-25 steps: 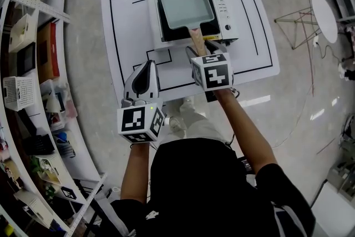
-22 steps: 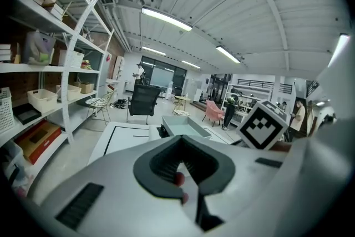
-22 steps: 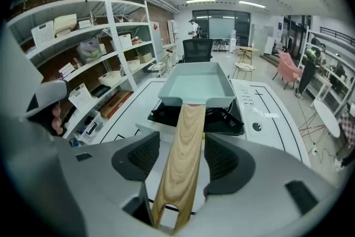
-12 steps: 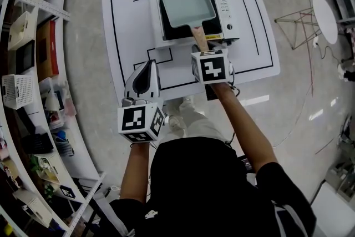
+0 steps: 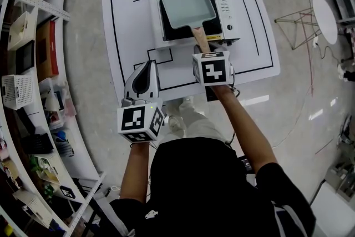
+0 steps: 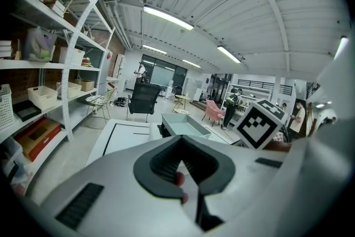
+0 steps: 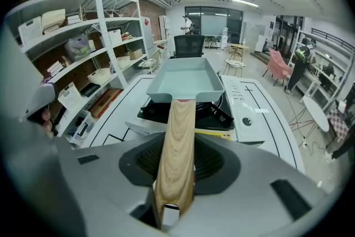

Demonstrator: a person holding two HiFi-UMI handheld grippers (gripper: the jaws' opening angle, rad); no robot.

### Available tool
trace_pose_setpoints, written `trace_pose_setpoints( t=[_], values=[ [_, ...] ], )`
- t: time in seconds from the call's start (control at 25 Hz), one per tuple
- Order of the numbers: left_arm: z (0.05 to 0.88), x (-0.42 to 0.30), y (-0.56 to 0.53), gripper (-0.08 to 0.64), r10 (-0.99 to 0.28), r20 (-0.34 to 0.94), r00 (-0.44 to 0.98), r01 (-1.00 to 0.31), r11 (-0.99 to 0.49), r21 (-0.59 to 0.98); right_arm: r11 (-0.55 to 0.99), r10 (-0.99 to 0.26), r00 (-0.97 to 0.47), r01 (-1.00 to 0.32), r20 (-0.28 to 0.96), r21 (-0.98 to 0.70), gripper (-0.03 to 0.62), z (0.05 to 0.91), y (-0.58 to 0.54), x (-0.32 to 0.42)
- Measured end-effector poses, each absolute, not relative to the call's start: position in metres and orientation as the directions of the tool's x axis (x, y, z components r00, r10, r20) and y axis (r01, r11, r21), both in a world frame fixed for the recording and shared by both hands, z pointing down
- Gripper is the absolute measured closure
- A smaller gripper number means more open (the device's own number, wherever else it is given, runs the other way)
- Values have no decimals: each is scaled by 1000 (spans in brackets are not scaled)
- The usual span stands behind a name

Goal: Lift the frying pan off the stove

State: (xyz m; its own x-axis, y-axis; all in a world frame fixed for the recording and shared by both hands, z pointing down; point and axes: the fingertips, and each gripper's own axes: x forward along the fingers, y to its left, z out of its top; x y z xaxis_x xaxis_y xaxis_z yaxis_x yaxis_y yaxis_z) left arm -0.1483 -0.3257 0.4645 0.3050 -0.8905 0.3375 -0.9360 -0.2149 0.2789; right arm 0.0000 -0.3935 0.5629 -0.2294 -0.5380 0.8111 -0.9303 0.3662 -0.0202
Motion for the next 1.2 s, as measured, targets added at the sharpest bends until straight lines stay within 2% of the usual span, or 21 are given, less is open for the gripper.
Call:
trace_pose_setpoints(
  t=[1.2],
  values=[
    [449, -147, -314, 558, -906, 300, 299, -939, -222, 263, 364, -591, -265, -930, 762, -42, 472, 539, -376, 0]
  ],
)
